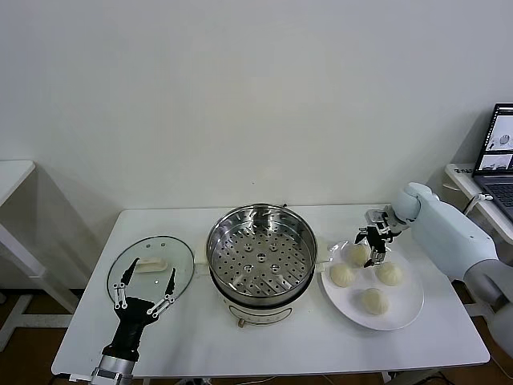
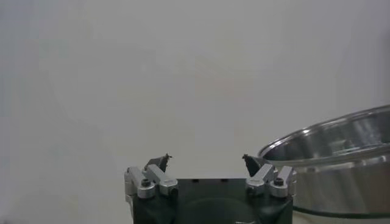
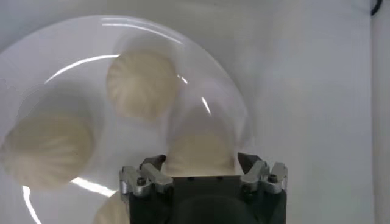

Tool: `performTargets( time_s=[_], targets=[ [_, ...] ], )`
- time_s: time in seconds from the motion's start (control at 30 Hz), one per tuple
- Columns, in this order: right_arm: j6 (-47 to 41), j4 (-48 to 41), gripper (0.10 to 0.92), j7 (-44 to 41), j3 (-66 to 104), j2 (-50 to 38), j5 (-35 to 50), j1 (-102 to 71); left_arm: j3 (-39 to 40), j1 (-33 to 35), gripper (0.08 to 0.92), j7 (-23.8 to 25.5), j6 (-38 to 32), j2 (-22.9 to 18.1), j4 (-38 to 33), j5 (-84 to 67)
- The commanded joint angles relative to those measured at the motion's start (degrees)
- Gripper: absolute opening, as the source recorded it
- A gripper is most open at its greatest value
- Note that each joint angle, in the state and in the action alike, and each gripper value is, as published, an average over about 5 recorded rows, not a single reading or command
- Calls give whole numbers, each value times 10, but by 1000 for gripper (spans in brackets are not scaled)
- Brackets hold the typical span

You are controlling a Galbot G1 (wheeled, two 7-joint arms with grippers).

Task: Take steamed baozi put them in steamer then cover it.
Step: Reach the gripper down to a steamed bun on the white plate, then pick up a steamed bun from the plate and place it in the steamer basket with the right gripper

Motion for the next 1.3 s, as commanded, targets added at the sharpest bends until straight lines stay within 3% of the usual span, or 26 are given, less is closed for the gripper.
performTargets(
  time_s=[0.03, 0.17, 0.37, 0.6, 0.9, 1.3],
  targets=[
    [3, -9, 731, 4, -5, 11, -26, 3, 0, 0, 823, 0, -1, 0, 0, 0],
    [3, 5, 678, 8, -6, 5, -21, 4, 0, -1, 823, -1, -1, 0, 0, 0],
    [27, 85, 663, 5, -21, -29, 6, 27, -1, -2, 823, -3, -1, 2, -1, 0],
    [168, 194, 677, -27, -65, -42, 32, 156, 3, -5, 823, -4, 0, 8, -2, 0],
    [285, 261, 679, -33, -162, 32, 58, 272, 8, -5, 823, -4, -1, 9, -6, 0],
    [337, 304, 679, -46, -197, 122, 0, 251, 4, -3, 823, -5, -5, 7, -5, 1]
  ],
)
